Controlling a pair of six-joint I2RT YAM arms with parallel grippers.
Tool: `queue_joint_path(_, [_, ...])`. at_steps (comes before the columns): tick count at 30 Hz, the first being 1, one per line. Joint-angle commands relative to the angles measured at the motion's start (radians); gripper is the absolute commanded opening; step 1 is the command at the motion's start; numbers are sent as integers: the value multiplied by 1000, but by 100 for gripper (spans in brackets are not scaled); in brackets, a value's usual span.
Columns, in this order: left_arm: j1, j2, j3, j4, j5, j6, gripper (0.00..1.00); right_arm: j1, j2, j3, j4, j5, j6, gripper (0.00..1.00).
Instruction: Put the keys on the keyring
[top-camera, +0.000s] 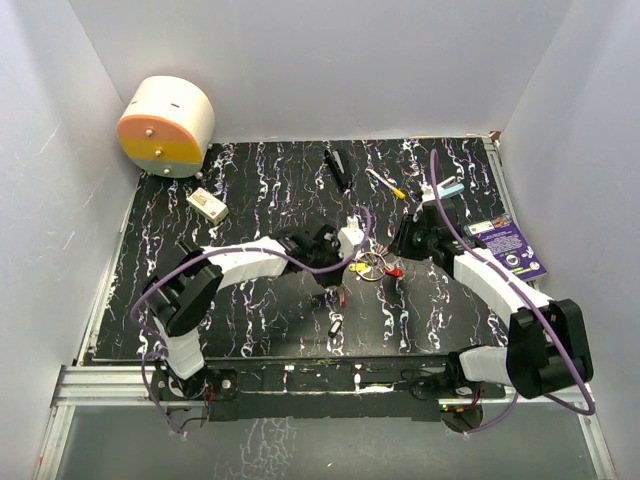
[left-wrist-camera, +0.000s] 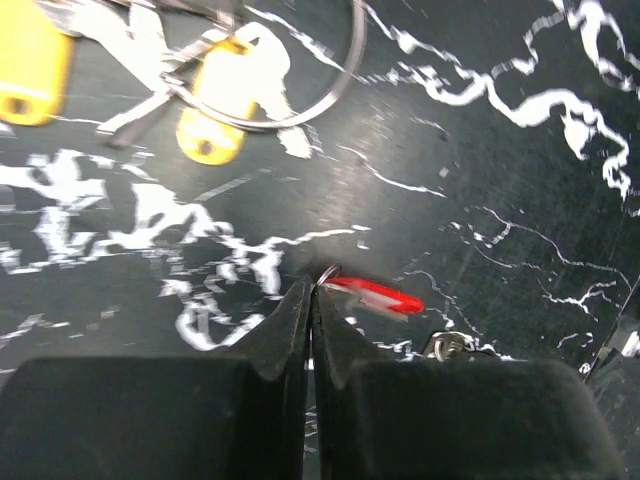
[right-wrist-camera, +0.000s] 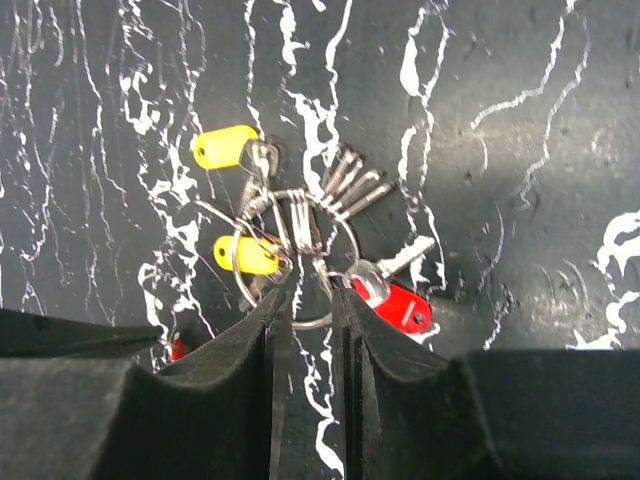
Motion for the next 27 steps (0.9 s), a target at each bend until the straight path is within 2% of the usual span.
queue_joint_path(1, [109,-98,95,-83,68,-25,0,19,58,118,47,33,-19,29])
queue_joint_path(5, [173,-133,137,-141,97,-31,0,20,120,148,25,76,1,28])
queue_joint_path(11, [199,-187,164,-190,92,-26,0,20,203,152,33,90,38,27])
queue_joint_path(27, [311,-253,131,-171,138,-63,0,20,359,238,18,112,57,27])
